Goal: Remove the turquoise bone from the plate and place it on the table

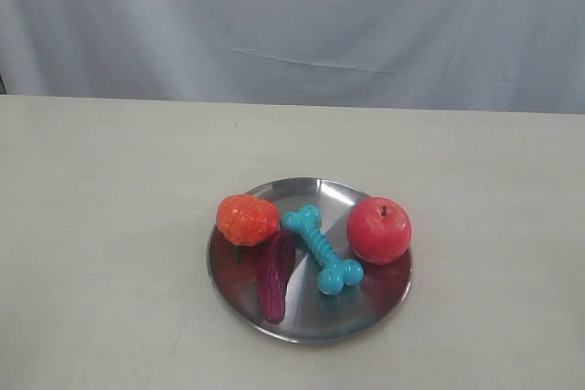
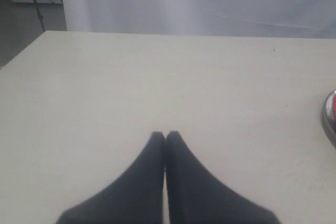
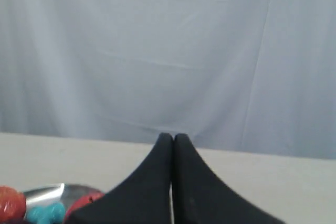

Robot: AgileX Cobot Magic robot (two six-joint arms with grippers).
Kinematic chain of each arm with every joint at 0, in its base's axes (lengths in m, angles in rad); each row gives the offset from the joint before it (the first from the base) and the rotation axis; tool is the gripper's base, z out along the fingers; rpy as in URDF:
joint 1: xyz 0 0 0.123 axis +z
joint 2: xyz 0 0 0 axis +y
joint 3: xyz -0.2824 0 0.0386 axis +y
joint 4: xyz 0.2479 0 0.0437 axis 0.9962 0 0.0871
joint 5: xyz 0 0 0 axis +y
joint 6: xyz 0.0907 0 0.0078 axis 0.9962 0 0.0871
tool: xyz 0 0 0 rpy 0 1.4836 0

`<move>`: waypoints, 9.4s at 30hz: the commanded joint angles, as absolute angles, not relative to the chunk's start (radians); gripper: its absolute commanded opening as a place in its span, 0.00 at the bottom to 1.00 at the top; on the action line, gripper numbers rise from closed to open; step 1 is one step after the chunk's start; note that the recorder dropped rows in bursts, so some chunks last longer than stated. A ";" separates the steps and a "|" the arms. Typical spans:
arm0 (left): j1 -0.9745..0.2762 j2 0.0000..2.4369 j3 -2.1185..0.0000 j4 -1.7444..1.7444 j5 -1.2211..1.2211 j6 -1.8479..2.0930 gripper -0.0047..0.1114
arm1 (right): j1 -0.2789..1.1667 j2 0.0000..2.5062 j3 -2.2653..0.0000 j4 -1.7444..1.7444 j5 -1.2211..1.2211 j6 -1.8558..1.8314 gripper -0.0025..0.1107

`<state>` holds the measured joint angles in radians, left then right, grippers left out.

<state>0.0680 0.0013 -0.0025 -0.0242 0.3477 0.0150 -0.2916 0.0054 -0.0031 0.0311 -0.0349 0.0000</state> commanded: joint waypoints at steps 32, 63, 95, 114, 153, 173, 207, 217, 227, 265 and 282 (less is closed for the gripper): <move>0.060 0.000 0.000 -0.026 0.342 0.011 0.04 | -0.287 0.911 -0.986 0.355 0.617 -0.031 0.02; 0.060 0.000 0.000 -0.026 0.342 0.011 0.04 | 0.121 2.021 -1.588 0.066 0.911 -0.207 0.50; 0.060 0.000 0.000 -0.026 0.342 0.011 0.04 | 0.121 1.946 -1.702 0.101 0.967 -0.116 0.02; 0.060 0.000 0.000 -0.026 0.342 0.011 0.04 | -0.100 1.626 -1.753 -0.144 1.221 0.112 0.02; 0.060 0.000 0.000 -0.026 0.342 0.011 0.04 | -0.195 2.003 -1.255 -0.114 0.712 0.246 0.14; 0.060 0.000 0.000 -0.026 0.342 0.011 0.04 | -0.195 1.437 -1.290 -0.119 0.712 0.122 0.02; 0.060 0.000 0.000 -0.026 0.342 0.011 0.04 | -0.193 0.034 -0.691 -0.117 0.375 0.146 0.02; 0.060 0.000 0.000 -0.026 0.342 0.011 0.04 | -0.193 0.000 -0.668 -0.088 0.378 0.146 0.02; 0.060 0.000 0.000 -0.026 0.342 0.011 0.04 | -0.193 0.000 -0.668 -0.088 0.378 0.146 0.02; 0.060 0.000 0.000 -0.026 0.342 0.011 0.04 | -0.302 0.000 -0.019 -0.107 0.106 0.146 0.02; 0.060 0.000 0.000 -0.026 0.342 0.011 0.04 | -0.300 0.000 0.000 -0.107 0.356 0.136 0.02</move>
<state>0.0680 0.0013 -0.0025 -0.0242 0.3477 0.0150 -0.2960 0.0048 -0.0032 -0.1008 0.2778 0.1396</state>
